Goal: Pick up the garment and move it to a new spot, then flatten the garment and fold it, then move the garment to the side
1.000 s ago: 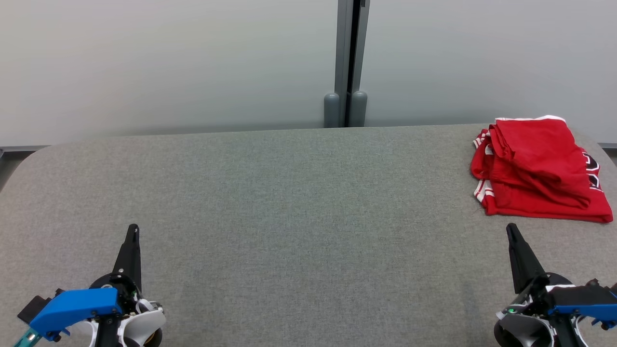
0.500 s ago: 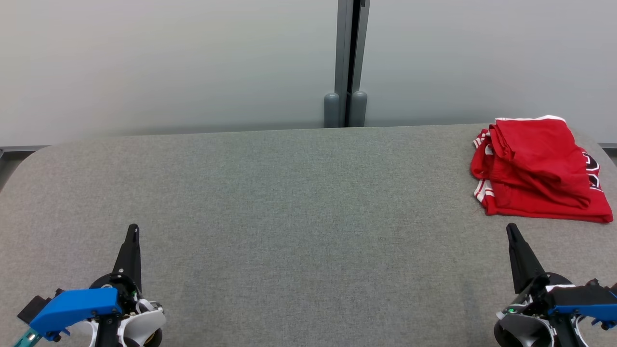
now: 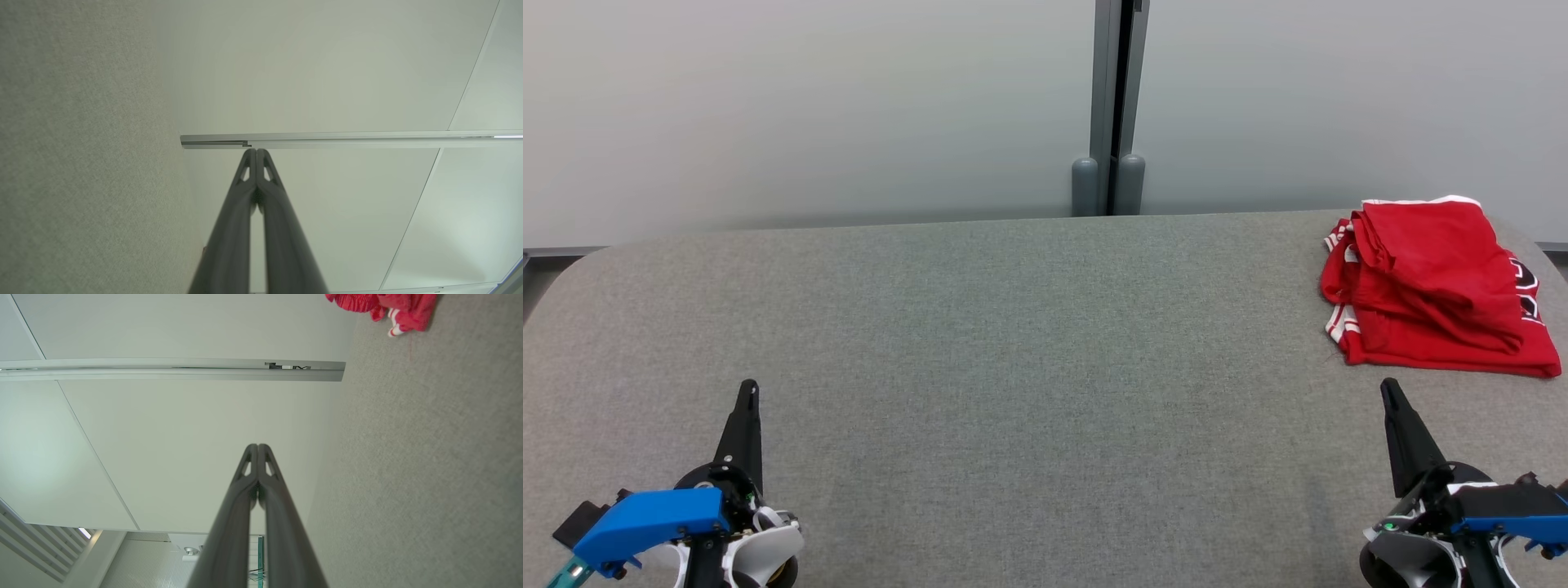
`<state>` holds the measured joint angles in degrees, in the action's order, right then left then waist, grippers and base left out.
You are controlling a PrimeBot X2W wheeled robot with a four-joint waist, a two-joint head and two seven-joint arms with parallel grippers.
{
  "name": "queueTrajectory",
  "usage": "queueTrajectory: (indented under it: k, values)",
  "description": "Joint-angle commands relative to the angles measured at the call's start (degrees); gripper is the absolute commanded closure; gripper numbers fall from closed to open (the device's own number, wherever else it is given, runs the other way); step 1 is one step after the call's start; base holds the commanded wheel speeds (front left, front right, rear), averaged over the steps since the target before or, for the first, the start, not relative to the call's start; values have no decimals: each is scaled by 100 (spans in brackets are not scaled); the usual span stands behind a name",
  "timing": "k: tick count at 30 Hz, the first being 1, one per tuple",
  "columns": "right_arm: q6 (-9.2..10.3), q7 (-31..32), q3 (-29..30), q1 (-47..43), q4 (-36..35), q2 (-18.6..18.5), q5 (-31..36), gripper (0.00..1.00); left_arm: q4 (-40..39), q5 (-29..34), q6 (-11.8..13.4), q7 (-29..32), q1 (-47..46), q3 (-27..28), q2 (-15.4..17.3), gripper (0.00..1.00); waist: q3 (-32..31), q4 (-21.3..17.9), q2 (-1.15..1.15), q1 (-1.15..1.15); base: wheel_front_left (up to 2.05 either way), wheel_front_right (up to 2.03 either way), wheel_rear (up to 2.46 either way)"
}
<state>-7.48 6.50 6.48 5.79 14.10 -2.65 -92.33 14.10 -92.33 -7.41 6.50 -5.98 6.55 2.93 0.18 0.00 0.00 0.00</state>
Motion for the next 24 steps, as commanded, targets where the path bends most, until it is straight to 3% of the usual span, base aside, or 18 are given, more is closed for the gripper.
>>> queueTrajectory:
  k: [1,24]
  values:
    - [-2,19,15,81,-12,-42,-17,100,-2,-16,-26,24,-56,10,-16,100,0,0,0,0,0,0,0]
    - [-2,18,14,81,-12,-42,-18,100,-3,-17,-26,23,-56,9,-16,100,0,0,0,0,0,0,0]
